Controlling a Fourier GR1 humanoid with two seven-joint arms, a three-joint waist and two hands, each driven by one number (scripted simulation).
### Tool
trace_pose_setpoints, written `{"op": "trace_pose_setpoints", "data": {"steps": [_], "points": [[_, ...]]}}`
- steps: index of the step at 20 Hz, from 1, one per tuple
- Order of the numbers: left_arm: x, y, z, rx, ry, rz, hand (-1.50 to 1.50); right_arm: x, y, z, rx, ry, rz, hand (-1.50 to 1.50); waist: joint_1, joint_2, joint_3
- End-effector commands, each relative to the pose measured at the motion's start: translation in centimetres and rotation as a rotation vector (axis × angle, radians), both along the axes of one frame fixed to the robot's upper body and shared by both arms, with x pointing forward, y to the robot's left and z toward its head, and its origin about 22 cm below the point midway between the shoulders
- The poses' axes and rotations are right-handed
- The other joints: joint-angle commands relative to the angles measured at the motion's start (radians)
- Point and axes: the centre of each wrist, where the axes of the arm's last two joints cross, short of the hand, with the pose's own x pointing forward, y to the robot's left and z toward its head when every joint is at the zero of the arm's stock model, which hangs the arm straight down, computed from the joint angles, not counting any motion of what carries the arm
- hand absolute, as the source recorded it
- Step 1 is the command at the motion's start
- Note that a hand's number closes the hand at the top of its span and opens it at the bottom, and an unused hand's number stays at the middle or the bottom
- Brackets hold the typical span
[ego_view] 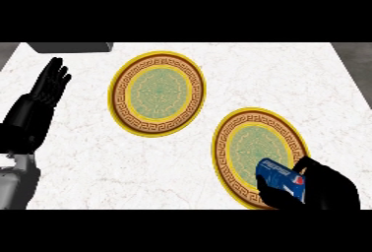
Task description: Pick the can from the plate and place it in the plate
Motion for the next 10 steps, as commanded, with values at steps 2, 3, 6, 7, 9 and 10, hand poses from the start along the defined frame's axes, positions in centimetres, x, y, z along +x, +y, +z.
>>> {"op": "trace_pose_setpoints", "data": {"steps": [2,3,6,7,9,10], "points": [[-0.3,-1.2,1.9,0.001,0.014,-0.032,0.0,-2.6,2.1,4.5,0.068,-0.139,-0.075,1.5,0.02,0.004,0.002],[0.3,0.6,2.3,0.007,0.008,-0.031,0.0,-2.7,4.5,3.9,0.076,-0.2,-0.052,1.5,0.023,0.005,0.001],[0.0,-1.0,0.3,-0.001,0.009,-0.022,0.0,-2.9,6.0,7.6,0.118,-0.334,0.075,1.5,0.029,0.006,0.001],[1.6,-1.4,1.4,0.003,-0.003,-0.018,0.0,-2.9,7.3,7.5,0.156,-0.392,0.123,1.5,0.022,0.008,0.001],[0.6,-0.6,1.1,-0.009,0.003,-0.032,0.0,-2.8,8.3,9.2,0.221,-0.452,0.167,1.5,0.034,0.007,0.001],[0.7,-1.6,2.3,-0.013,-0.017,-0.03,0.0,-1.6,8.4,9.3,0.252,-0.477,0.167,1.5,0.036,0.008,0.002]]}}
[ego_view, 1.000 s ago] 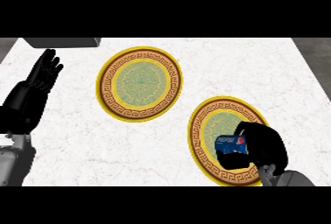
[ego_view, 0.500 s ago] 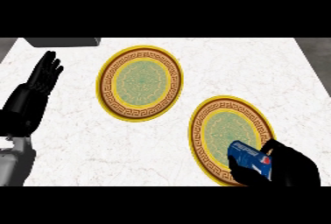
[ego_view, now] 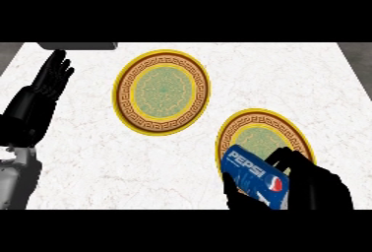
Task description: Pick the can from the plate and place it in the plate
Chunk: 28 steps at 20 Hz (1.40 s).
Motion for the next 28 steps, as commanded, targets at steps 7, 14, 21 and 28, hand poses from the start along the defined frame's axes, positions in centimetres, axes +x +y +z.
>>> {"op": "trace_pose_setpoints", "data": {"steps": [7,14,21,28], "points": [[-0.5,1.0,-0.9,-0.004,0.018,-0.013,0.0,3.4,7.1,4.7,0.136,-0.104,0.132,1.5,0.013,0.003,0.001],[1.9,-0.8,0.3,0.013,-0.013,-0.019,0.0,10.4,10.5,6.3,0.202,-0.105,0.139,1.5,0.024,0.009,0.0],[0.9,-1.1,-0.1,-0.005,-0.018,-0.05,0.0,16.1,12.7,5.2,0.254,-0.065,0.122,1.5,0.055,0.014,0.0],[0.9,-2.8,-0.2,0.007,-0.004,-0.076,0.0,21.2,14.2,4.2,0.206,-0.012,0.066,1.5,0.076,0.018,0.0]]}}
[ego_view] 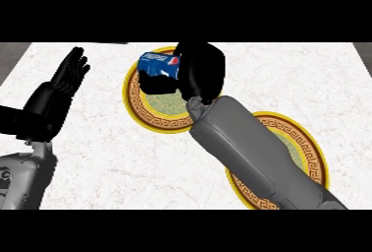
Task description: Pick the can from the plate and place it in the plate
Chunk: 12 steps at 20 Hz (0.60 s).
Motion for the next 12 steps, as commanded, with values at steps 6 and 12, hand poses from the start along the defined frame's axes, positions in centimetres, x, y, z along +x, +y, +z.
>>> {"op": "trace_pose_setpoints", "data": {"steps": [6,12], "points": [[0.5,0.1,0.4,0.014,-0.014,-0.015,0.0,5.3,-0.2,-3.5,-0.025,0.127,-0.093,1.5,0.02,0.007,0.0],[1.2,-2.7,1.1,-0.005,-0.014,-0.061,0.0,6.3,-1.6,-5.1,0.16,0.128,-0.185,-1.5,0.048,0.018,0.001]]}}
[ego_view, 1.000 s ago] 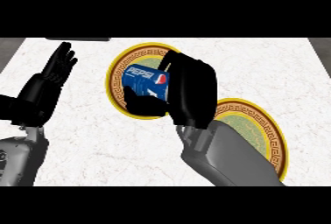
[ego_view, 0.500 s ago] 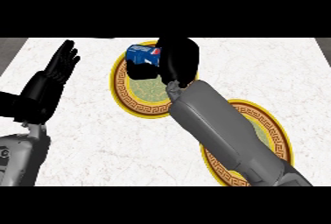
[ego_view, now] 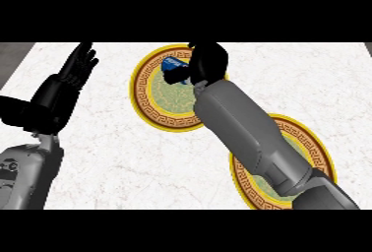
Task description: Pick the can from the plate and place it in the plate
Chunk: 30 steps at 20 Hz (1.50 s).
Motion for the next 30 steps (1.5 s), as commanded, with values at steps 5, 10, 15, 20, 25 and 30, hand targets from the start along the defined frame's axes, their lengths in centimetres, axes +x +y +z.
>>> {"op": "trace_pose_setpoints", "data": {"steps": [5,10,15,20,25,30], "points": [[0.5,-1.5,0.1,0.009,-0.006,-0.036,0.0,0.8,-0.7,-1.0,0.203,-0.068,-0.019,-1.5,0.031,0.01,0.001],[0.0,-0.9,-0.7,0.001,0.003,-0.01,0.0,1.3,-0.4,0.7,0.312,-0.244,-0.048,-1.5,0.009,-0.002,0.001],[-0.2,-0.6,-1.4,-0.014,0.003,-0.001,0.0,1.4,-1.3,0.4,0.457,-0.346,-0.084,-1.5,0.006,0.003,0.002],[-0.7,1.1,-1.9,0.007,0.02,0.039,0.0,0.8,-2.1,-1.1,0.54,-0.38,-0.132,-1.5,-0.042,-0.015,0.001],[-1.8,1.7,-2.7,0.0,0.031,0.065,0.0,-1.0,-2.4,-2.4,0.614,-0.429,-0.115,-1.5,-0.083,-0.028,0.001],[-2.1,3.2,-1.9,0.0,0.018,0.12,0.0,-3.3,-5.8,-4.3,0.613,-0.451,-0.075,-1.5,-0.113,-0.035,0.001]]}}
